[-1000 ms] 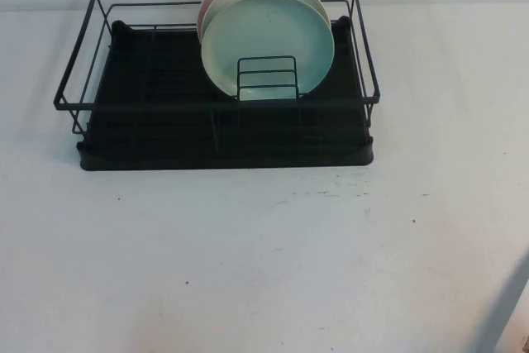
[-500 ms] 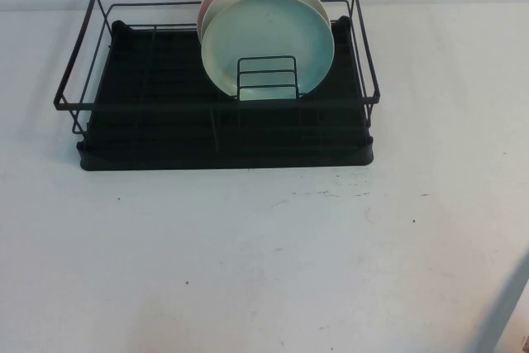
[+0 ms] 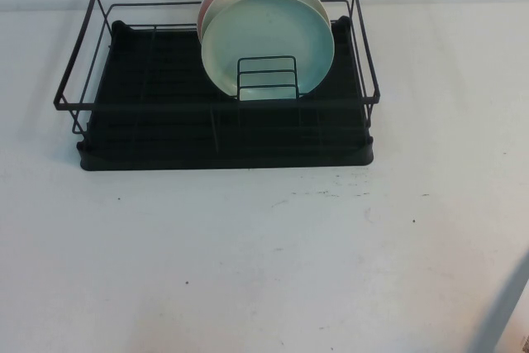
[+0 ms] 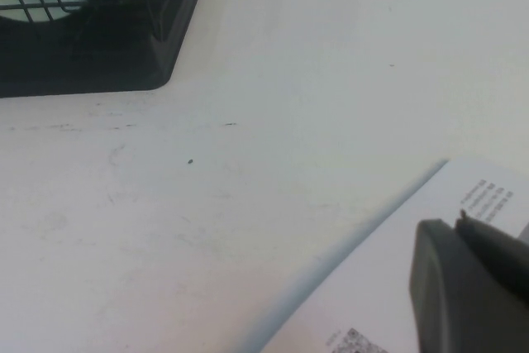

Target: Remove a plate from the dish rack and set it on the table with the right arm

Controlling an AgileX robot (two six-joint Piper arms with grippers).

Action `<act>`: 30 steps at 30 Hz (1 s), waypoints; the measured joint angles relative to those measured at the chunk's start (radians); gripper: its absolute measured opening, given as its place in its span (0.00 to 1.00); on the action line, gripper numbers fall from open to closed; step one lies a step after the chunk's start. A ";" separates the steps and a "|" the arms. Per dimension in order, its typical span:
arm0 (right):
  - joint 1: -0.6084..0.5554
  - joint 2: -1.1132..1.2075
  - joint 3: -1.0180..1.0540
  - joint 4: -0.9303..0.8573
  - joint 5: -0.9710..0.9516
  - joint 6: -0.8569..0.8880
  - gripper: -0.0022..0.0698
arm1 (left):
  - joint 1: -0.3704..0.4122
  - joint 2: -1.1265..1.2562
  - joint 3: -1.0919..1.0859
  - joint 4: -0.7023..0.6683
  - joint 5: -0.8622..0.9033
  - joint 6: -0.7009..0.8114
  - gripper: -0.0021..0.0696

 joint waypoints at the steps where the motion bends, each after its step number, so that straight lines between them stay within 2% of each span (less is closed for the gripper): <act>1: 0.000 0.000 0.000 0.012 -0.002 0.000 0.00 | 0.000 0.000 0.000 0.000 0.000 0.000 0.02; 9: 0.000 0.000 0.000 0.076 -0.017 0.000 0.00 | 0.000 0.000 0.000 0.000 0.000 0.000 0.02; 14: 0.000 0.000 0.000 0.252 -0.083 0.000 0.00 | 0.000 0.000 0.000 0.000 0.000 0.000 0.02; 20: 0.000 0.000 0.000 0.586 -0.185 0.000 0.00 | 0.000 0.000 0.000 0.000 0.000 0.000 0.02; 30: 0.000 0.000 0.000 0.747 -0.216 0.000 0.00 | 0.000 0.000 0.000 0.000 0.000 0.000 0.02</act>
